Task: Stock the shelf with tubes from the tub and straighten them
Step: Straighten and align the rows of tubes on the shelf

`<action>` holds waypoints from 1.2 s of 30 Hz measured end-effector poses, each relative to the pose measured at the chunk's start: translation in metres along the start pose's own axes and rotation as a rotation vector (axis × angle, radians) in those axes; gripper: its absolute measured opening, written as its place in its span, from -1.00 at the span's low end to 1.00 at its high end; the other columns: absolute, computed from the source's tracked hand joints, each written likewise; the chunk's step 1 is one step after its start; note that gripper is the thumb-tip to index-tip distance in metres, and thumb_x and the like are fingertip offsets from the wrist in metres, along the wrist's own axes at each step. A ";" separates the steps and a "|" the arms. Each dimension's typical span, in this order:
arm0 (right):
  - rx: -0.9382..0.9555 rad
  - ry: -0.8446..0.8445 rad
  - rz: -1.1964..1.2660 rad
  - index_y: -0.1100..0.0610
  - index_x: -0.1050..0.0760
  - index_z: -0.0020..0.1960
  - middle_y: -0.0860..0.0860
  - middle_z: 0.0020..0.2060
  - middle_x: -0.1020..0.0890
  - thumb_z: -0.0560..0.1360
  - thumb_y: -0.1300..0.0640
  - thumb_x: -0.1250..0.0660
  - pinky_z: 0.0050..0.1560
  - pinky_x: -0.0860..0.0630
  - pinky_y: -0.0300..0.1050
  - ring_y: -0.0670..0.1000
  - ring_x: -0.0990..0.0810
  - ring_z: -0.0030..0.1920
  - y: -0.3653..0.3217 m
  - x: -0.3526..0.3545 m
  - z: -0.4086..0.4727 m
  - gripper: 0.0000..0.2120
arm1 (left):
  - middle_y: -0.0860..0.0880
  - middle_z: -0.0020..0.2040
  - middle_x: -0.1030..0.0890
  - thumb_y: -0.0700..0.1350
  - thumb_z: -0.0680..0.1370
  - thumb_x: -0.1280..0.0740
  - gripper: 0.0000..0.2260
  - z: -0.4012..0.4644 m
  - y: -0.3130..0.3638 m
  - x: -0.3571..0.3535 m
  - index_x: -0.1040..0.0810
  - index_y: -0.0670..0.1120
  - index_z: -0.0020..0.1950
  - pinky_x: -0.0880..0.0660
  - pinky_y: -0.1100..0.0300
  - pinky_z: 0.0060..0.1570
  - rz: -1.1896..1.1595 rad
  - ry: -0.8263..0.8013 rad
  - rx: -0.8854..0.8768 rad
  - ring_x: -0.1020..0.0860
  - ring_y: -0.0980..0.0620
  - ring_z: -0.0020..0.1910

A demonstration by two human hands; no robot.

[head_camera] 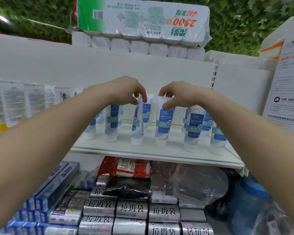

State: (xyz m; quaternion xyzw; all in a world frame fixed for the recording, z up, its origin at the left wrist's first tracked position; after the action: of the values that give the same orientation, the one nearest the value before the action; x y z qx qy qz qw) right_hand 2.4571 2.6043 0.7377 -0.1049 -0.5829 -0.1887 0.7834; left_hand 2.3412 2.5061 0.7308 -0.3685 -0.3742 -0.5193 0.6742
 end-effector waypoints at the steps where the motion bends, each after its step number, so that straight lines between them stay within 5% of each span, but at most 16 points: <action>1: 0.001 -0.003 0.003 0.05 -0.50 0.26 0.01 0.13 -0.59 0.48 0.07 -0.40 0.08 -0.43 -0.11 0.04 -0.53 0.11 0.001 -0.001 0.000 -0.64 | 0.02 0.04 -0.50 -0.11 0.53 -0.38 -0.76 0.002 0.002 -0.001 -0.59 0.15 0.15 -0.41 0.07 0.13 0.022 0.018 -0.004 -0.42 -0.01 0.06; 17: 0.039 -0.039 0.033 -0.05 -0.44 0.27 -0.04 0.05 -0.54 0.51 0.03 -0.32 -0.01 -0.39 -0.14 0.00 -0.50 0.00 0.001 -0.007 0.001 -0.67 | -0.03 0.28 -0.52 -0.05 0.56 -0.28 -0.58 0.009 0.003 -0.016 -0.35 0.06 0.43 -0.18 0.00 0.34 0.073 0.046 0.142 -0.45 -0.07 0.25; 24: 0.095 0.242 0.088 -0.05 -0.54 0.21 -0.05 -0.03 -0.59 0.52 0.04 -0.31 0.00 -0.32 -0.22 -0.02 -0.53 0.02 -0.036 0.018 0.023 -0.74 | -0.04 0.27 -0.53 -0.06 0.60 -0.27 -0.64 -0.018 -0.040 0.026 -0.41 0.03 0.40 -0.33 0.11 0.18 0.052 0.244 0.149 -0.46 -0.08 0.23; 30: 0.188 0.228 0.070 -0.07 -0.56 0.19 -0.09 -0.03 -0.62 0.52 0.13 -0.30 0.04 -0.32 -0.24 -0.06 -0.52 0.01 -0.098 0.006 0.049 -0.73 | -0.02 0.21 -0.57 -0.05 0.62 -0.21 -0.71 -0.049 -0.097 0.032 -0.49 0.04 0.33 -0.34 0.16 0.01 0.058 0.186 0.219 -0.49 -0.05 0.17; 36: 0.140 0.187 0.039 -0.07 -0.58 0.19 -0.03 -0.01 -0.63 0.55 -0.04 -0.25 0.12 -0.43 -0.12 0.00 -0.54 0.03 -0.127 -0.012 0.065 -0.74 | -0.01 0.29 -0.53 -0.09 0.65 -0.07 -0.69 -0.066 -0.128 0.019 -0.50 0.08 0.31 -0.36 0.11 0.10 0.022 0.067 0.203 -0.46 -0.07 0.23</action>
State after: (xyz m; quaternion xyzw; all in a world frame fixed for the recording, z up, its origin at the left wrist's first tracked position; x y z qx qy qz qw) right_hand 2.3438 2.5159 0.7391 -0.0432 -0.5167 -0.1413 0.8433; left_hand 2.2282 2.4152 0.7323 -0.2845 -0.3982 -0.4833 0.7258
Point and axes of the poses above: each hand's wrist, its own z-axis towards the middle knuckle, its own x-axis out of the back of the hand, y = z × x, the point moved 6 cm from there along z, towards the middle knuckle
